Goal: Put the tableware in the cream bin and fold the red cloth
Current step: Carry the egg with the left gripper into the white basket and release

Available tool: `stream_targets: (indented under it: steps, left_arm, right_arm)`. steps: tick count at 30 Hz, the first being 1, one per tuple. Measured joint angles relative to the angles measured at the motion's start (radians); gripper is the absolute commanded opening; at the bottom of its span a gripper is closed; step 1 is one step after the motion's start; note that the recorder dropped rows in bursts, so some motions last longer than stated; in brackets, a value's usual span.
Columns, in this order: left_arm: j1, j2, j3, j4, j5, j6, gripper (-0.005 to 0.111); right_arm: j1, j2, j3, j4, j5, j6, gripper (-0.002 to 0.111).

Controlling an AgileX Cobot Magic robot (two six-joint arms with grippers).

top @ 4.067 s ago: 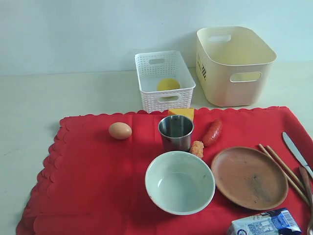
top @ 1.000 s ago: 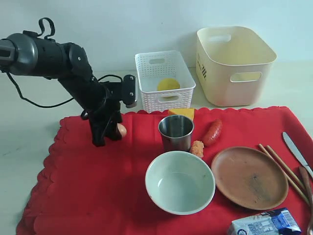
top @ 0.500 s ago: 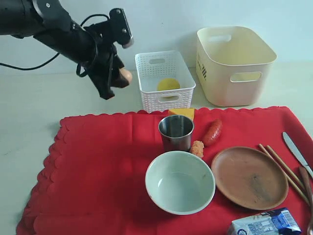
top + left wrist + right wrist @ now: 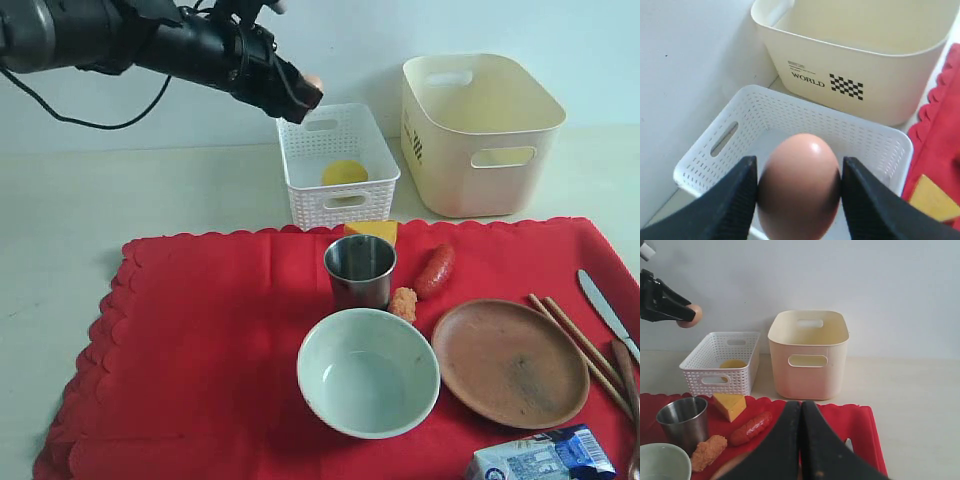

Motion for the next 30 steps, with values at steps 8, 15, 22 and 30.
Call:
stream_targets:
  steps: [8, 15, 22, 30]
  left_arm:
    - [0.0, 0.11, -0.016, -0.196, -0.051, 0.04, 0.0]
    - [0.0, 0.179, -0.016, -0.31, -0.145, 0.058, 0.0]
    - [-0.016, 0.223, -0.016, -0.328, -0.151, 0.095, 0.021]
    - [-0.034, 0.228, -0.016, -0.328, -0.158, 0.109, 0.055]
  right_arm:
    - [0.002, 0.0, 0.0, 0.0, 0.0, 0.0, 0.0]
    - [0.002, 0.0, 0.0, 0.0, 0.0, 0.0, 0.0]
    - [0.002, 0.0, 0.0, 0.0, 0.0, 0.0, 0.0]
    - [0.002, 0.0, 0.0, 0.0, 0.0, 0.0, 0.0]
